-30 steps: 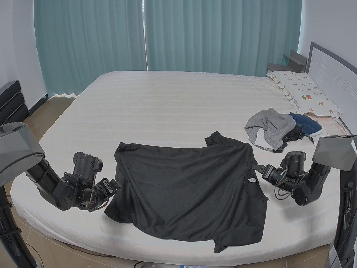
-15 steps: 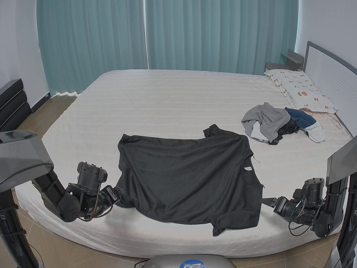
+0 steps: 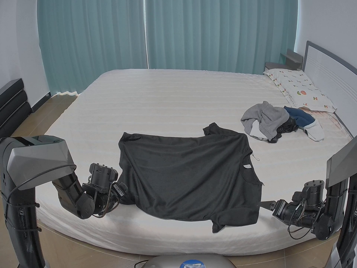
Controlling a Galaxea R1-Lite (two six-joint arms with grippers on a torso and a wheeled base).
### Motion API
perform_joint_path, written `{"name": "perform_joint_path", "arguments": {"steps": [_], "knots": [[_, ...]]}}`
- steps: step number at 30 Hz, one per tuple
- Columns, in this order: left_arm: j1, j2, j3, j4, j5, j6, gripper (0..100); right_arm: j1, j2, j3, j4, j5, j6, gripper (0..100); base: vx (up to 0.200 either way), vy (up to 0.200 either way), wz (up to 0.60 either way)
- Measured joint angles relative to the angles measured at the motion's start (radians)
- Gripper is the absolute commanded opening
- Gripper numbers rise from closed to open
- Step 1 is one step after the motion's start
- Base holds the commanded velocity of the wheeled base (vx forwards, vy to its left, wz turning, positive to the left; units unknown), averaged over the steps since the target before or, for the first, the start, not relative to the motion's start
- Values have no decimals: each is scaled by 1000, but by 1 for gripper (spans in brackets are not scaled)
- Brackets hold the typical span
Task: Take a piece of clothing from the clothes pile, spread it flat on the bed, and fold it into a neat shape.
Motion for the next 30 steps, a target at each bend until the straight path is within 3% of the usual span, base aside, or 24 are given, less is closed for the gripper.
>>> {"name": "perform_joint_path", "arguments": {"steps": [8,15,30], "knots": [[33,37,-19,3,2,5,0,22,1,-5,0,0,3,100,0,0,0],[52,35,58,25,10,19,0,59,29,-8,1,-5,16,100,0,0,0],[119,-56,264,30,13,211,0,59,81,-44,0,-13,9,100,0,0,0]]}}
